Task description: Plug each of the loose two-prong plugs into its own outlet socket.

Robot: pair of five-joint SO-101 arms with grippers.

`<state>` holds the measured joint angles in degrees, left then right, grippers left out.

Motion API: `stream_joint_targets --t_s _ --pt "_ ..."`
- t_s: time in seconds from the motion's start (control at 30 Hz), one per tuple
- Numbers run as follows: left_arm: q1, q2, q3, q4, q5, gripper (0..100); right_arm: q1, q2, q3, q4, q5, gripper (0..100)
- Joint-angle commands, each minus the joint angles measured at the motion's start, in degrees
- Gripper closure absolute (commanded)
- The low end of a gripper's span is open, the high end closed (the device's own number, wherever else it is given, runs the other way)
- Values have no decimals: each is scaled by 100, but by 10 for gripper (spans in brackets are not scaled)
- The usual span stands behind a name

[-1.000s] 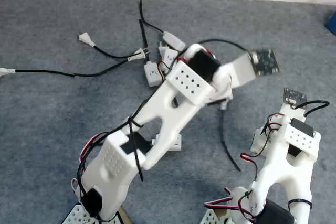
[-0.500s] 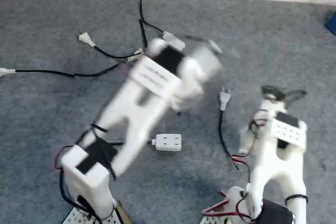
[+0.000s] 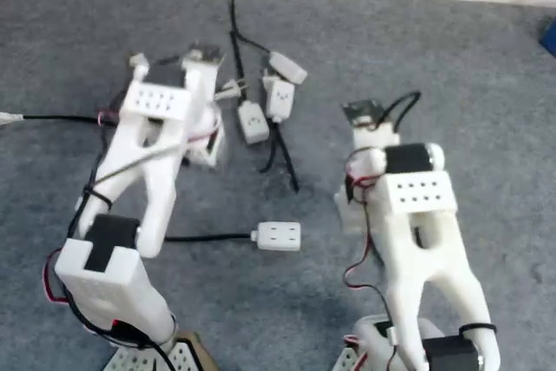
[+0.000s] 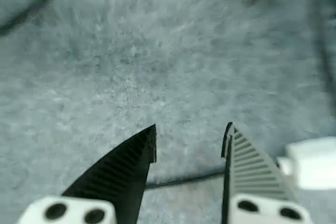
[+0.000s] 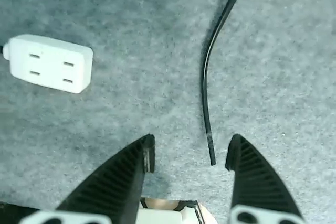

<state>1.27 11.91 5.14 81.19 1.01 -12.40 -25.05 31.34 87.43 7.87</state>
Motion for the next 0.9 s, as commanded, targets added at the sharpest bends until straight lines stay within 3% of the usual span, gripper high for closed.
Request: stream_joint_targets --t_s 0.0,0.3,0.43,0.67,0.87 --pt "-259 -321 848 -1011 26 776 -136 356 -470 -92 79 775" --pt "-558 -435 1385 -2136 44 776 -497 2844 -2571 -40 -721 775" --pt "-541 -435 1499 -2268 35 776 -681 3495 -3160 -84 -1037 775" --pt "-532 -400 1499 -2277 26 776 -92 4374 -3345 -259 -1345 775" --pt "-532 -391 1490 -2277 26 776 101 4110 -3451 -338 -1354 775"
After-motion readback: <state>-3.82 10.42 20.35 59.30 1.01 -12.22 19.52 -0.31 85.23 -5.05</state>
